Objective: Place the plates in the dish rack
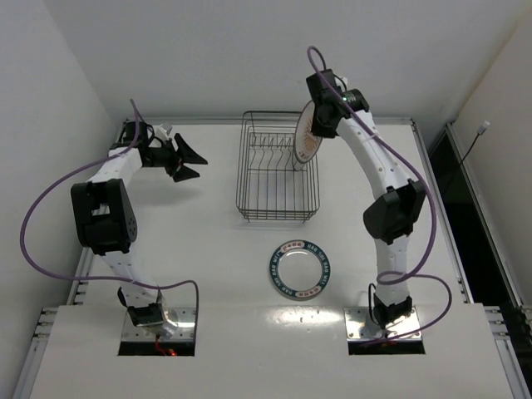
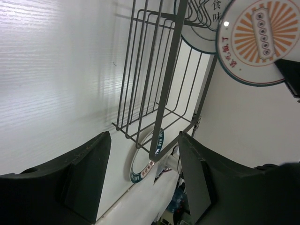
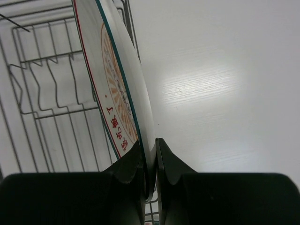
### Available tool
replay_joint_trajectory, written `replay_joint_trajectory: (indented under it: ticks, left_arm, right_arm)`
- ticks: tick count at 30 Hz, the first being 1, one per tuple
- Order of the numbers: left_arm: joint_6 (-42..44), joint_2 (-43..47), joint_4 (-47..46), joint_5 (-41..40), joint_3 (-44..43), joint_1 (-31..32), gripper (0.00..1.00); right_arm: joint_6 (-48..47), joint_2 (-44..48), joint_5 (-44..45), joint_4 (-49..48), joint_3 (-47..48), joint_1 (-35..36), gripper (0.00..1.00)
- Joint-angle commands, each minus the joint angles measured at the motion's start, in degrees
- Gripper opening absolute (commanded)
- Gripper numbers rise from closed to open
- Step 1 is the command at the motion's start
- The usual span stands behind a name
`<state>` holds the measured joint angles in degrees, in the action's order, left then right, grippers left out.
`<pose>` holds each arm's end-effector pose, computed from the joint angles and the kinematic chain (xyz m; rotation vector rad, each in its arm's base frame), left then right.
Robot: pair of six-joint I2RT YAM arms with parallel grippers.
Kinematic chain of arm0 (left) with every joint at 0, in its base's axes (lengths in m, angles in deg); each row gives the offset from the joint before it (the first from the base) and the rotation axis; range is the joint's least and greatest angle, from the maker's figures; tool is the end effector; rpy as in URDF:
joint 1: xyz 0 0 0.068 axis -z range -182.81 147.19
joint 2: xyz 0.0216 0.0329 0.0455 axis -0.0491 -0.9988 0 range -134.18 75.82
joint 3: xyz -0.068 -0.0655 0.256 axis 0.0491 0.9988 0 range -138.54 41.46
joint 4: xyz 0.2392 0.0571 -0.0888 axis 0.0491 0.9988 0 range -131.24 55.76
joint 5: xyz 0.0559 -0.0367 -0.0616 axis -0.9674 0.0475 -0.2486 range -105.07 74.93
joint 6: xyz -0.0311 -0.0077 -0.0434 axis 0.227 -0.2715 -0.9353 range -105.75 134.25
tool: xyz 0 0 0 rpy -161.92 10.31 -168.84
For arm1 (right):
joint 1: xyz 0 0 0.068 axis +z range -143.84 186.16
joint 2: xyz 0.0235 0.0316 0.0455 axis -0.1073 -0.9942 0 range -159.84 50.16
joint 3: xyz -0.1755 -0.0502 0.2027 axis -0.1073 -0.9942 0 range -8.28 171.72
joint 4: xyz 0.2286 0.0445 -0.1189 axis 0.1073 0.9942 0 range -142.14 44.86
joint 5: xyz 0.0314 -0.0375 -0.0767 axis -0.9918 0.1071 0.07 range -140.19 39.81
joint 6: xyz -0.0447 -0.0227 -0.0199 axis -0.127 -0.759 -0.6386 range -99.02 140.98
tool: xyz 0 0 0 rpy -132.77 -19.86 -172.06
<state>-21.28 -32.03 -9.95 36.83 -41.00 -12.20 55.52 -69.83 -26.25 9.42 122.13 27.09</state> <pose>0.3999 0.0377 0.2337 -0.6101 2.4164 -1.3361 0.4245 0.1469 0.3625 0.4544 2.3192 -0.0552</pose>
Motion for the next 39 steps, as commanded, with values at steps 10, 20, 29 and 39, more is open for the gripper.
replay_joint_trajectory:
  ticks: [10,20,29,39]
  left_arm:
    - [2.1,-0.1,0.9,-0.5,1.4,-0.8,0.56]
    - [2.7,-0.1,1.4,-0.5,1.4,-1.3,0.56]
    - [3.3,-0.1,1.9,0.0,3.7,-2.4,0.56]
    - [3.8,-0.1,1.9,0.0,4.2,-2.4,0.56]
  right_arm:
    - [-2.8,-6.5,10.1,0.6,6.2,2.7,0.0]
    - [-3.3,-11.7,3.7,-2.2,6.7,3.2,0.0]
    - [-3.3,-11.7,-5.0,-5.6,4.9,2.7,0.15]
    - [-3.3,-9.8,-5.9,-5.3,1.0,3.2,0.22]
